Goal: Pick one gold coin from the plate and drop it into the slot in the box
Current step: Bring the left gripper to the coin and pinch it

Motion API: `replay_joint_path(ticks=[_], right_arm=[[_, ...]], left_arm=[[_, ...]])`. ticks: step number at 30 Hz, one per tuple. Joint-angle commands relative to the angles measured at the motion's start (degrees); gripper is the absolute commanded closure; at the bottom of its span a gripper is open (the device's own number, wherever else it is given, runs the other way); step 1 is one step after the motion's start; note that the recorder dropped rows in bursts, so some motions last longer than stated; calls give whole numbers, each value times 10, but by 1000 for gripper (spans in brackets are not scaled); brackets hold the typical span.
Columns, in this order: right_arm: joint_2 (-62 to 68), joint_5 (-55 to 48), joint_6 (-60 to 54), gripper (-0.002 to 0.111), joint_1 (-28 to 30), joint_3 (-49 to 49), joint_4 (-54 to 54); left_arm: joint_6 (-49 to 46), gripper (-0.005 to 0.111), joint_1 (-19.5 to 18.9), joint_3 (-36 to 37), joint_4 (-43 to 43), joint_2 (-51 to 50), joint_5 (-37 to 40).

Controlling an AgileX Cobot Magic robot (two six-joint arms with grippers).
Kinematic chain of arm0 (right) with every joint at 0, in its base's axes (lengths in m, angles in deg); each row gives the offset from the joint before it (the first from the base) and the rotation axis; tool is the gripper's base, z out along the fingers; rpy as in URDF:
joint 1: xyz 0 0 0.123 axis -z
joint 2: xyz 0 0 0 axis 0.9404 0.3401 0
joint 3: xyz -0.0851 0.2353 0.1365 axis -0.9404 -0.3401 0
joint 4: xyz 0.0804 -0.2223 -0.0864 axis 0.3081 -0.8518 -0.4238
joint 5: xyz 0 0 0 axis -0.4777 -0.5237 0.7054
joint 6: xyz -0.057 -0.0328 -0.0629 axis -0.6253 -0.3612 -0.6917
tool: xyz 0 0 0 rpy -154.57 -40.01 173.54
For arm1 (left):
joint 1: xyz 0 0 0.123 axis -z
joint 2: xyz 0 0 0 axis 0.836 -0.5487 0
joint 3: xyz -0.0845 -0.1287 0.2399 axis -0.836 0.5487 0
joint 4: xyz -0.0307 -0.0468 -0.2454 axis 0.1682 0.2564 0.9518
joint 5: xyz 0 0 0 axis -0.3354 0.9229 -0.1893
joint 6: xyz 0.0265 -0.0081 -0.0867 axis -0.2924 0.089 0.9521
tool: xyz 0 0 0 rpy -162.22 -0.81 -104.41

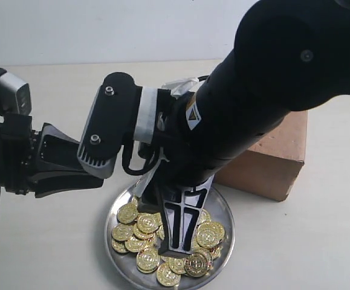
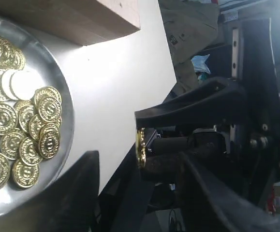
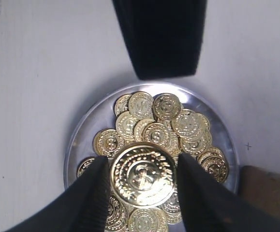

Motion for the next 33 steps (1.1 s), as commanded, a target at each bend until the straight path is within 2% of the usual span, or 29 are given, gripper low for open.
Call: replay_joint_path(ticks=[1,3,12,18,29,31,33], right_arm=[[-5,7,4,84,-2,1,0],[-5,8,14,84,-2,1,-3],[-5,38,19,84,-2,1,-2],[-5,47,30,84,-2,1,-1],[-5,47,30,84,-2,1,-1],[-5,46,30,84,-2,1,-1],[-5,46,30,84,-2,1,-1]], left_arm=[[-5,58,43,-34,12,-24,5],[-3,58,55,-43,12,-33,5],[-5,58,56,-45,-1,-38,5],[-5,58,88,-48,-8,-38,-37],[-6,59,88,-68,5,-69,-38],[-6,61,88,-68,5,-74,-38],[-10,72,88,-68,7,-77,-38]])
